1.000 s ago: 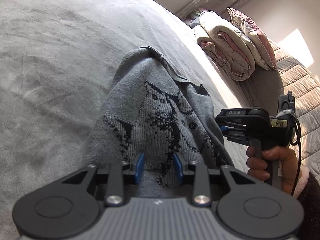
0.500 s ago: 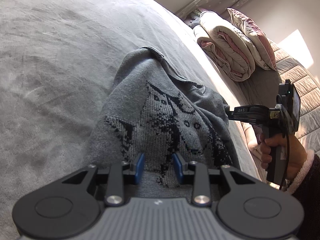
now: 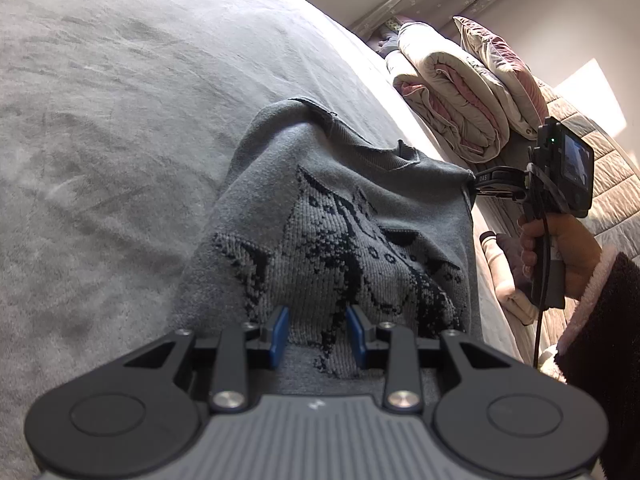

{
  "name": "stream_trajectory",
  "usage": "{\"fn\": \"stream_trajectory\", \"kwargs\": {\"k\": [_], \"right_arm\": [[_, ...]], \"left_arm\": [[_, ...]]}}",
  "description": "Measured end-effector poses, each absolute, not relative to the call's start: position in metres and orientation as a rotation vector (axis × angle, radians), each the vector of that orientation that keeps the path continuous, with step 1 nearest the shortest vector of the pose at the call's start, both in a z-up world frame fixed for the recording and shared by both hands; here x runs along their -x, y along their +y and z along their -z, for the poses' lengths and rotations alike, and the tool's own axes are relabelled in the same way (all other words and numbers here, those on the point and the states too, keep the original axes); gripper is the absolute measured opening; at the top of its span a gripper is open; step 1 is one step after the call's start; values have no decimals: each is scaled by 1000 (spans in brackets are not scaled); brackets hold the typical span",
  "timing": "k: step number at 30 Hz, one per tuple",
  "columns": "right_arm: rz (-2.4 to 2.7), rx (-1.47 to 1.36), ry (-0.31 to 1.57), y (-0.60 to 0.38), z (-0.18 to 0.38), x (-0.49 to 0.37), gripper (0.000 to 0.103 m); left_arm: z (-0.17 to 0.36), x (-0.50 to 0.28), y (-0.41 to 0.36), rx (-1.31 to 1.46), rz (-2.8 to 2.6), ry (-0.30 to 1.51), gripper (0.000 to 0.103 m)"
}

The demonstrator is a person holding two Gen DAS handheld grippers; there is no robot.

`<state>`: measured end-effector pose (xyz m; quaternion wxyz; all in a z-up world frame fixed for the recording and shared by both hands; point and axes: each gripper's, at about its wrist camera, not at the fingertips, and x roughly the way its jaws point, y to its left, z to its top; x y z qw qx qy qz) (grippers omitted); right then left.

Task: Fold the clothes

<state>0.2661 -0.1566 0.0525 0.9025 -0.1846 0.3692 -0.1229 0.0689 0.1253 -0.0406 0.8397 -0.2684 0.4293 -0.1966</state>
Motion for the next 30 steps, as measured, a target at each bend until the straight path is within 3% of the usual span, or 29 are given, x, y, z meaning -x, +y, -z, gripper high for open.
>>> {"fn": "stream_trajectory", "kwargs": {"k": [20,30], "right_arm": [[-144,186,918,-69,-82,-242,3],[-275,112,1058,-33,-58,-233,8]], "left_arm": [[39,-69,121,543,400,903,33],[39,-70,119,547,401,904,33]]}}
